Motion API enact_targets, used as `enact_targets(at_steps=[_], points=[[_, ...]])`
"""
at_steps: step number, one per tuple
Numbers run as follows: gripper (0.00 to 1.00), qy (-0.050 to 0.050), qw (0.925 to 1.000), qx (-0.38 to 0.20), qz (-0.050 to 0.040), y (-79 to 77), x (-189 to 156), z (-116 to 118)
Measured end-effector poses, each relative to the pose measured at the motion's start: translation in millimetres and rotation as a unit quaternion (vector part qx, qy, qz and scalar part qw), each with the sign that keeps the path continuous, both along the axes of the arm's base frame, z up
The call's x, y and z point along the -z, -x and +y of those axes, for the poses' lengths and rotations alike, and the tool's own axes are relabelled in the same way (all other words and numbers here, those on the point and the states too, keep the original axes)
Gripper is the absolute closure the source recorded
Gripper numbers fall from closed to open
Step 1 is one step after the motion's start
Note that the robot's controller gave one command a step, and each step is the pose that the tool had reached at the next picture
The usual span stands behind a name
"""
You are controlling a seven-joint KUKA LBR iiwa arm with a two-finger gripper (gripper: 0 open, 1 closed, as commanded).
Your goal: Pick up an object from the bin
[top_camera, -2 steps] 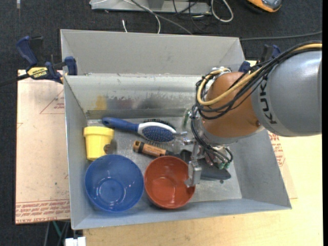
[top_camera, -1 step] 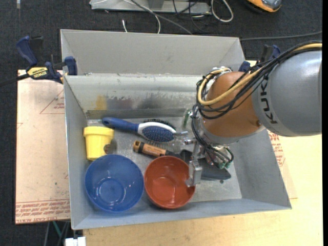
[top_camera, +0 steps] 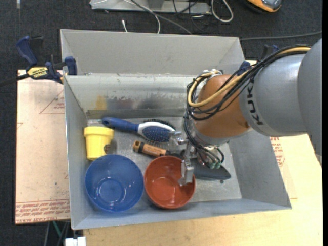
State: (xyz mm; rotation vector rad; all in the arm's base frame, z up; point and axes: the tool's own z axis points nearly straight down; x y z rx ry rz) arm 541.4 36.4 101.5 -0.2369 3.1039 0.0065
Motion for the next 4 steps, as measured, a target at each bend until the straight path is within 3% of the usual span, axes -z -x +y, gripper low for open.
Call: enact_targets(at_steps=[2, 3, 4], points=[[0.0, 0.0, 1.0, 0.005, -0.0037, 4.5, 6, -2], [1.0, -0.004, 0.9992, -0.029, -0.0277, 17.9, 20, -9], [1.0, -0.004, 0.9992, -0.029, -0.0277, 17.9, 20, -9]])
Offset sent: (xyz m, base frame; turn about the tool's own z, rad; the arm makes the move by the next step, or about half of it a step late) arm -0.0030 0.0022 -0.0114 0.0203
